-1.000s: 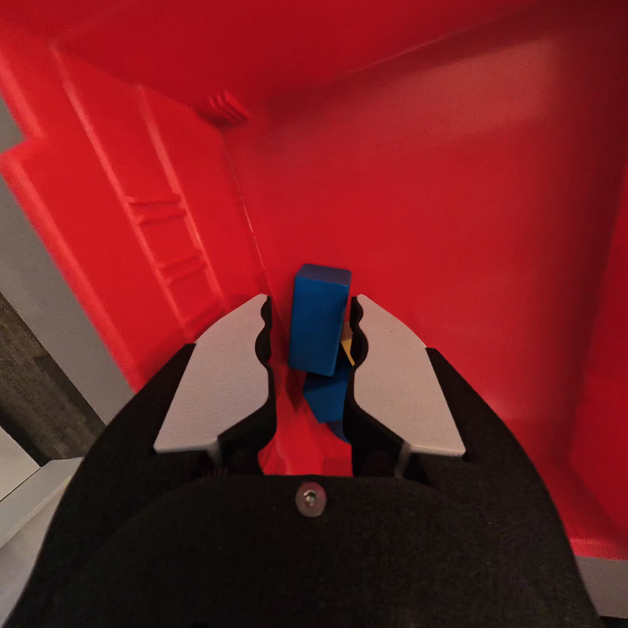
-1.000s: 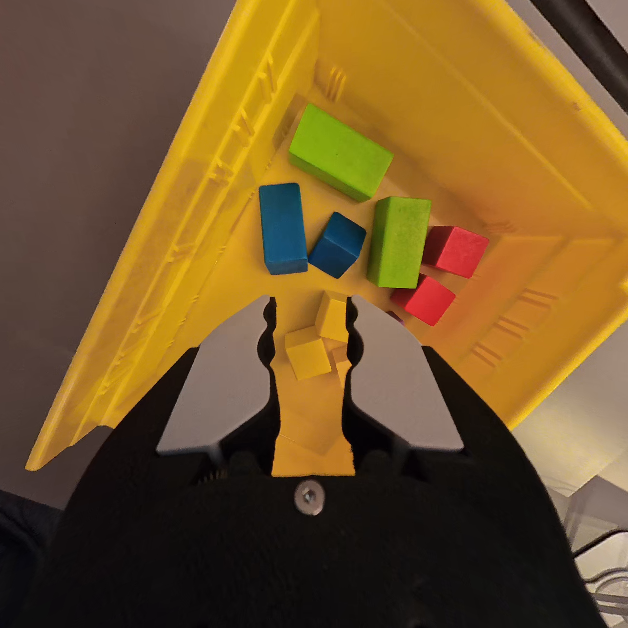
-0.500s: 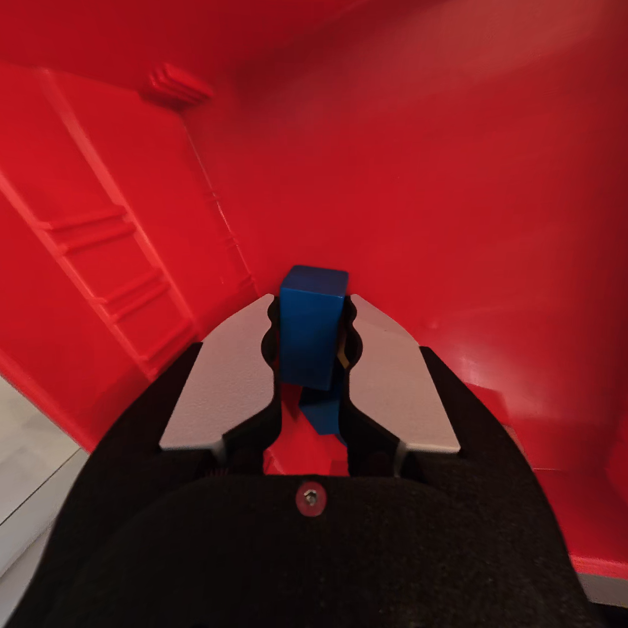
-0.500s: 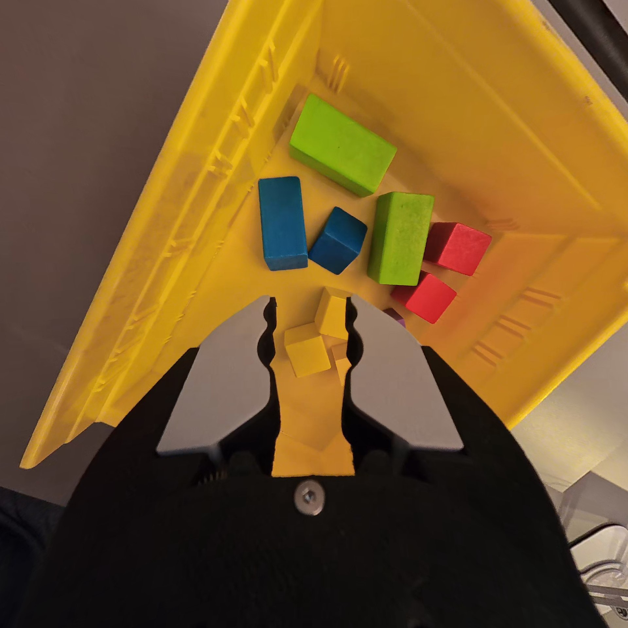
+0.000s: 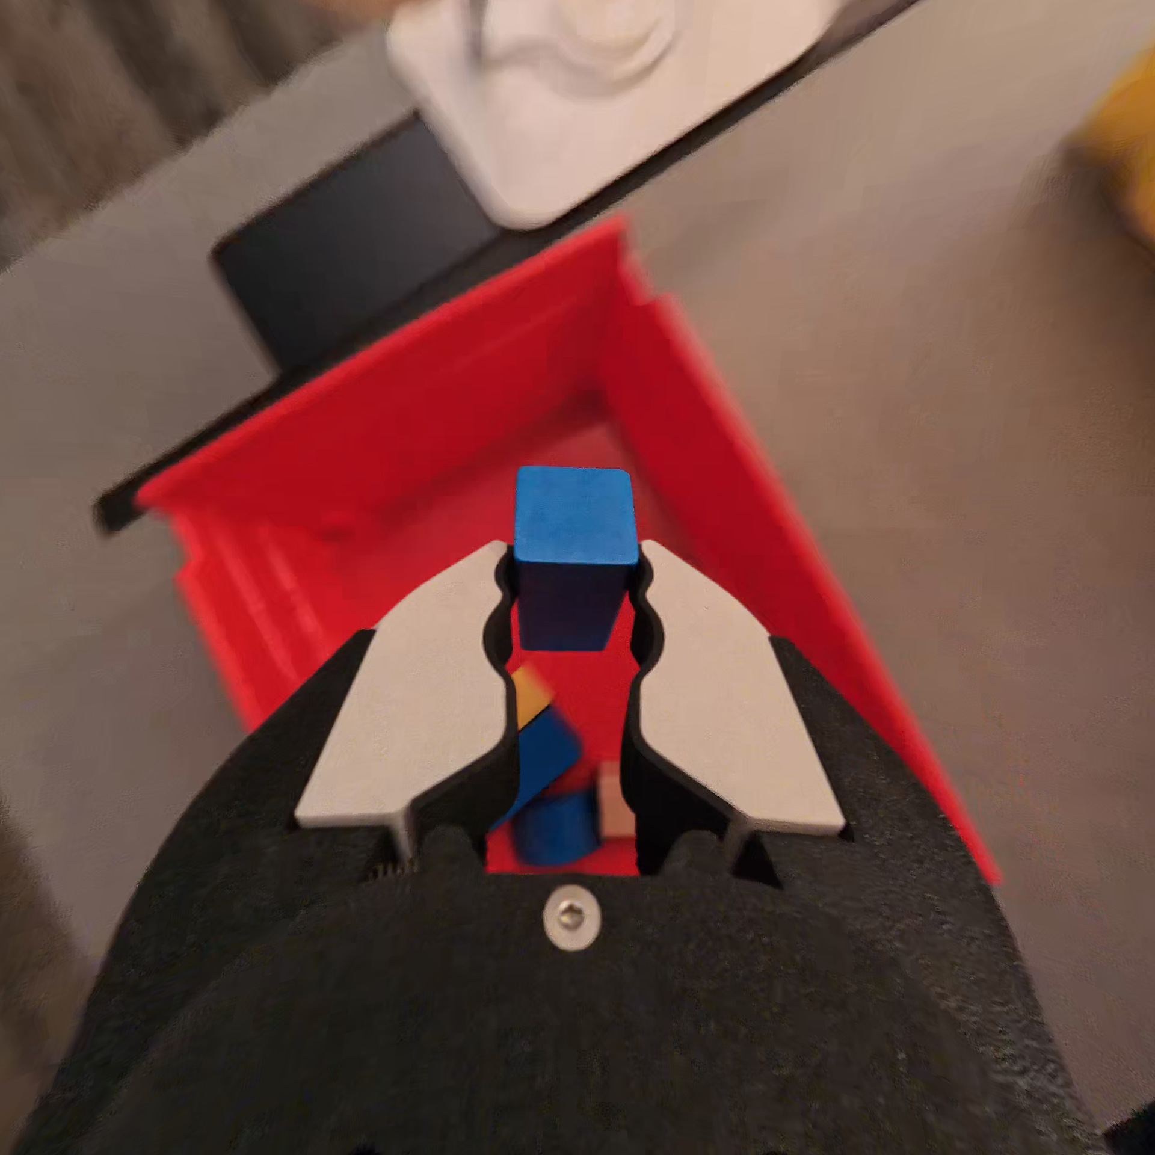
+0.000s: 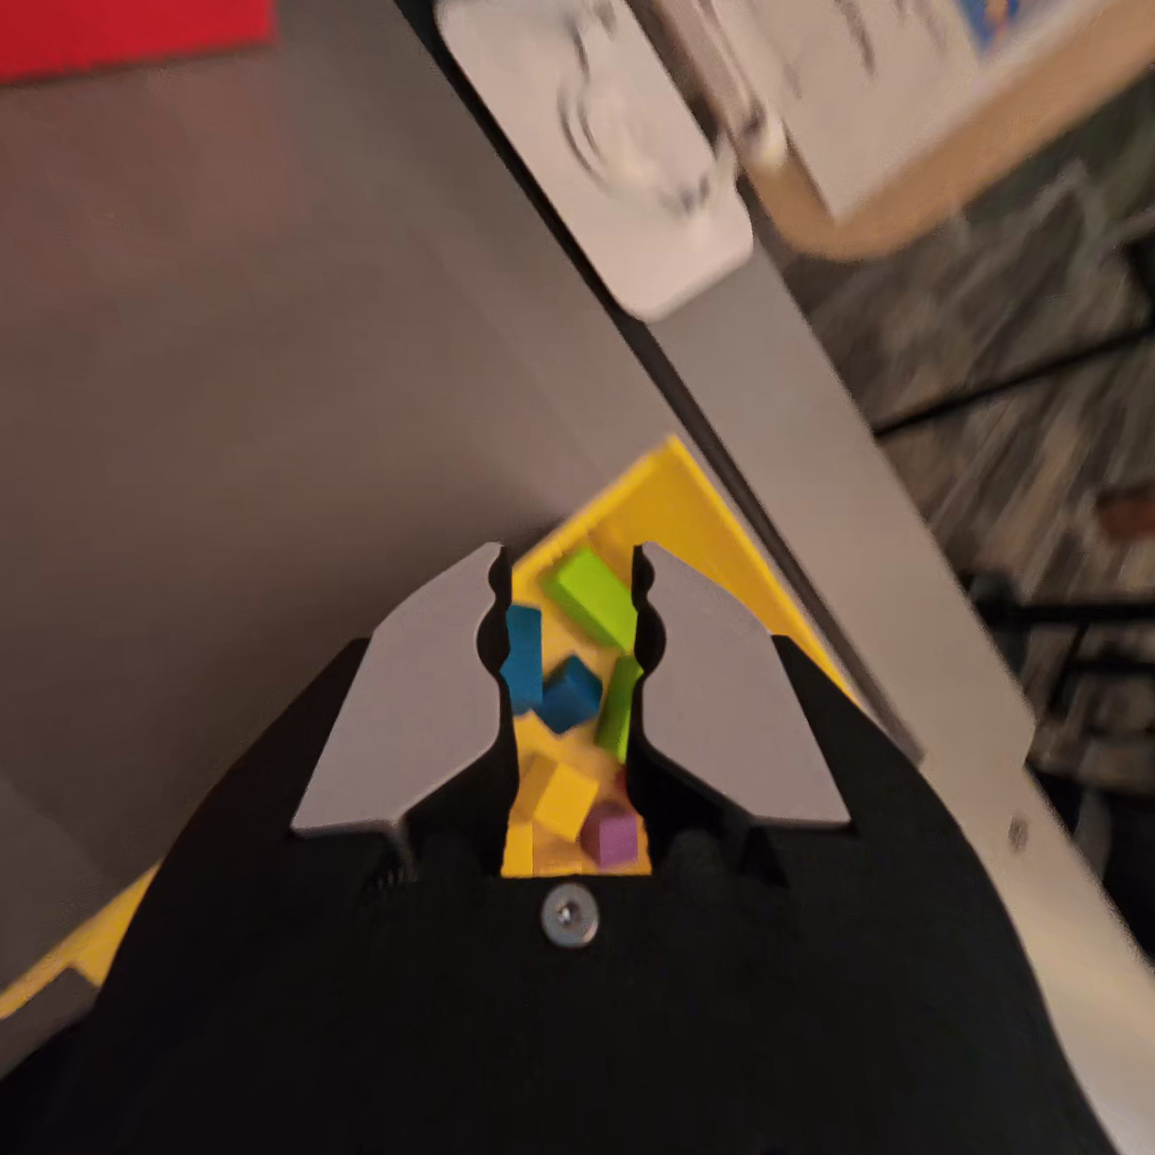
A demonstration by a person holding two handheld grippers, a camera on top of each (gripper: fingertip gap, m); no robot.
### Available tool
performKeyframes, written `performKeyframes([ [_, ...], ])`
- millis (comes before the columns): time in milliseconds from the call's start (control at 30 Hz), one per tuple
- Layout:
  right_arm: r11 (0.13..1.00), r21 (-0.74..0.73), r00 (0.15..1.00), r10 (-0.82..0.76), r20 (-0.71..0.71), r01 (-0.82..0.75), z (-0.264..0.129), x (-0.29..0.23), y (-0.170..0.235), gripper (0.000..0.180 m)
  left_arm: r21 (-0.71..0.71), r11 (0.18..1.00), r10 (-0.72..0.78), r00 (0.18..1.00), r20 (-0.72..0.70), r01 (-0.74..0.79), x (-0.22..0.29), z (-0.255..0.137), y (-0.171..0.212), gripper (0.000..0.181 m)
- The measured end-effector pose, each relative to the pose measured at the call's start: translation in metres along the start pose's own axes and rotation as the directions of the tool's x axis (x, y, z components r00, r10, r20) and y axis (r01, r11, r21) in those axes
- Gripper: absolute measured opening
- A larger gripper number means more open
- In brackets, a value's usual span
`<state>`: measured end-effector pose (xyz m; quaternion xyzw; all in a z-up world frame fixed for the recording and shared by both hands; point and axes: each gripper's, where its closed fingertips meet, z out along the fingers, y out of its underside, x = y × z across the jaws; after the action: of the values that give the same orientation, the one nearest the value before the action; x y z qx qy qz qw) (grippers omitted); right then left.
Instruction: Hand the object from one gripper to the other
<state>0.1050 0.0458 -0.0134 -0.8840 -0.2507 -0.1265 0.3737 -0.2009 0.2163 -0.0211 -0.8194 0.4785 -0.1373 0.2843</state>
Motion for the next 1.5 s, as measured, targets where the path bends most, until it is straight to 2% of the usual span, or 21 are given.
performKeyframes([
  [67, 0.980, 0.145, 0.991, -0.134, -0.001, 0.133, -0.003, -0.023, -0.033, 0.041, 0.144, 0.989, 0.054, 0.977, -0.208, -0.024, 0.045, -0.017, -0.025, 0.034],
  [133, 0.918, 0.299, 0.963, -0.269, -0.018, 0.261, -0.010, -0.053, -0.063, 0.044, 0.228, 0.974, 0.112, 0.896, -0.429, -0.013, 0.091, -0.036, -0.040, 0.034],
  [200, 0.824, 0.444, 0.927, -0.372, -0.046, 0.353, -0.022, -0.085, -0.088, 0.057, 0.269, 0.963, 0.172, 0.800, -0.574, -0.014, 0.126, -0.053, -0.045, 0.034],
  [233, 0.768, 0.517, 0.911, -0.407, -0.063, 0.378, -0.030, -0.101, -0.099, 0.061, 0.278, 0.960, 0.199, 0.754, -0.626, -0.022, 0.141, -0.059, -0.045, 0.034],
  [300, 0.640, 0.654, 0.872, -0.485, -0.064, 0.404, -0.050, -0.136, -0.113, 0.082, 0.286, 0.957, 0.238, 0.668, -0.705, -0.040, 0.165, -0.069, -0.043, 0.034],
  [333, 0.580, 0.703, 0.864, -0.494, -0.099, 0.413, -0.061, -0.146, -0.120, 0.084, 0.289, 0.956, 0.254, 0.620, -0.743, -0.045, 0.176, -0.075, -0.042, 0.034],
  [400, 0.504, 0.740, 0.853, -0.489, -0.179, 0.445, -0.074, -0.155, -0.130, 0.093, 0.286, 0.957, 0.268, 0.515, -0.814, -0.048, 0.198, -0.086, -0.039, 0.034],
  [500, 0.453, 0.726, 0.822, -0.498, -0.275, 0.517, -0.082, -0.161, -0.134, 0.094, 0.267, 0.961, 0.270, 0.401, -0.875, -0.066, 0.223, -0.095, -0.034, 0.034],
  [633, 0.423, 0.714, 0.789, -0.536, -0.299, 0.558, -0.084, -0.171, -0.133, 0.088, 0.268, 0.957, 0.290, 0.343, -0.894, -0.111, 0.240, -0.098, -0.029, 0.034],
  [733, 0.378, 0.721, 0.766, -0.555, -0.324, 0.580, -0.091, -0.177, -0.132, 0.068, 0.277, 0.951, 0.309, 0.338, -0.889, -0.139, 0.245, -0.096, -0.025, 0.034],
  [800, 0.361, 0.731, 0.763, -0.556, -0.330, 0.579, -0.095, -0.180, -0.133, 0.068, 0.287, 0.948, 0.317, 0.308, -0.897, -0.140, 0.247, -0.099, -0.025, 0.034],
  [933, 0.394, 0.733, 0.772, -0.572, -0.277, 0.555, -0.094, -0.180, -0.131, 0.068, 0.282, 0.948, 0.316, 0.307, -0.898, -0.151, 0.247, -0.098, -0.022, 0.034],
  [1033, 0.454, 0.729, 0.789, -0.584, -0.192, 0.513, -0.093, -0.178, -0.128, 0.068, 0.276, 0.949, 0.310, 0.302, -0.901, -0.152, 0.244, -0.099, -0.022, 0.046],
  [1100, 0.517, 0.674, 0.790, -0.591, -0.166, 0.528, -0.088, -0.164, -0.121, 0.068, 0.296, 0.944, 0.329, 0.353, -0.876, -0.146, 0.234, -0.096, -0.025, 0.049],
  [1200, 0.710, 0.508, 0.845, -0.530, -0.070, 0.488, -0.074, -0.112, -0.089, 0.068, 0.332, 0.938, 0.340, 0.446, -0.828, -0.097, 0.213, -0.096, -0.035, 0.051],
  [1267, 0.857, 0.384, 0.920, -0.389, 0.041, 0.344, -0.067, -0.070, -0.057, 0.068, 0.350, 0.935, 0.333, 0.464, -0.821, -0.054, 0.203, -0.102, -0.041, 0.049],
  [1333, 0.956, 0.203, 0.961, -0.241, 0.135, 0.211, -0.058, -0.039, -0.013, 0.068, 0.359, 0.933, 0.332, 0.469, -0.818, -0.034, 0.198, -0.107, -0.042, 0.048],
  [1400, 0.991, -0.006, 0.977, -0.128, 0.171, 0.131, -0.047, -0.021, 0.035, 0.068, 0.363, 0.931, 0.334, 0.484, -0.808, -0.036, 0.195, -0.108, -0.042, 0.047],
  [1500, 0.974, -0.221, 0.965, 0.011, 0.263, 0.049, -0.029, -0.021, 0.085, 0.068, 0.368, 0.928, 0.343, 0.498, -0.796, -0.050, 0.195, -0.109, -0.041, 0.046],
])
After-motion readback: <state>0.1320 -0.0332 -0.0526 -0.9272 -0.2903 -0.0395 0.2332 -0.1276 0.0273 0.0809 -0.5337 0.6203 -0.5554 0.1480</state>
